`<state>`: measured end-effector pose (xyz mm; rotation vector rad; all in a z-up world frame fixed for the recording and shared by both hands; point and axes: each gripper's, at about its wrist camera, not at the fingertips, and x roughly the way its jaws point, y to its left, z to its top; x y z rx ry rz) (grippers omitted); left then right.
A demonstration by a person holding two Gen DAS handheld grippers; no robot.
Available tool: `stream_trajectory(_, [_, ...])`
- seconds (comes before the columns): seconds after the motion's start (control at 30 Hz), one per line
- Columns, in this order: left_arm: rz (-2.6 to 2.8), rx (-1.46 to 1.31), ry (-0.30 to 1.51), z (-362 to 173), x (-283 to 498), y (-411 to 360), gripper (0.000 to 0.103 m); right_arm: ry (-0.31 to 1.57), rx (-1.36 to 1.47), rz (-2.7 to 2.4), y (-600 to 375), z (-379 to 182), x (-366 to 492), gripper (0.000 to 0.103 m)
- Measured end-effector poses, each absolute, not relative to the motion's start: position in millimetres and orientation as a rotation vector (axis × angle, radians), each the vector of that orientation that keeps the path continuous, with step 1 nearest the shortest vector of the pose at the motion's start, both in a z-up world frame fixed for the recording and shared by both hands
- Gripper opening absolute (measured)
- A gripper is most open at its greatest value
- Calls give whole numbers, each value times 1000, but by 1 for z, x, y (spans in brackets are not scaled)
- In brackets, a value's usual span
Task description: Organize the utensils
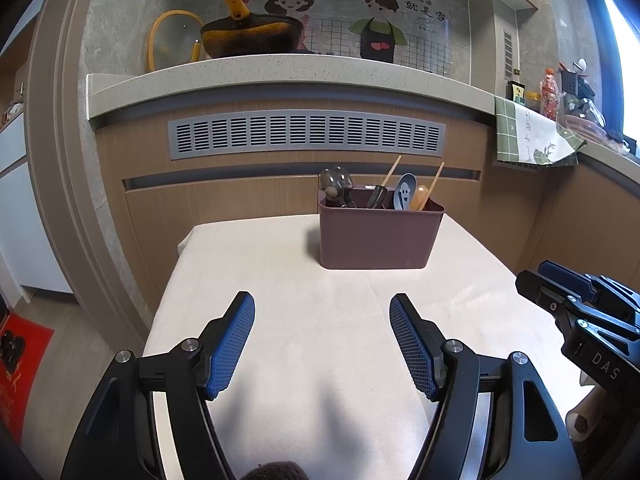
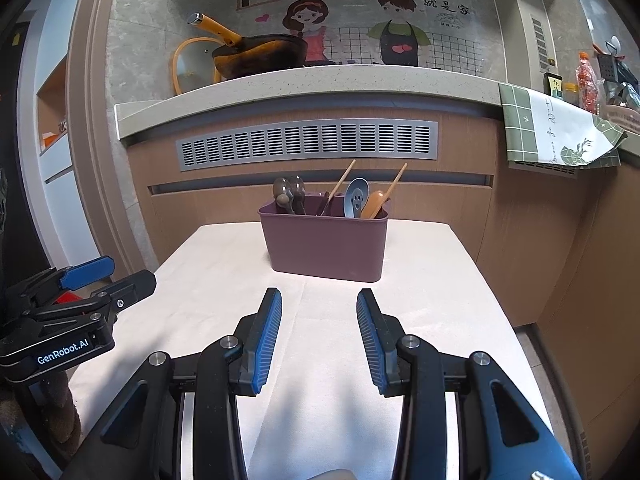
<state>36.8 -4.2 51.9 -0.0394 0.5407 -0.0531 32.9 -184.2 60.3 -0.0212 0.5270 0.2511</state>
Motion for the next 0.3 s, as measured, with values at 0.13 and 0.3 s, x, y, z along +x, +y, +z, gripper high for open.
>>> stream_trajectory(0.13, [-43,-39,540,51,37,-3,70,532,-22,251,-184,60,33,37])
stream_trajectory(0.3, [-45,-62,548,46,41,2,70,533,-22,246,-186,59,34,37])
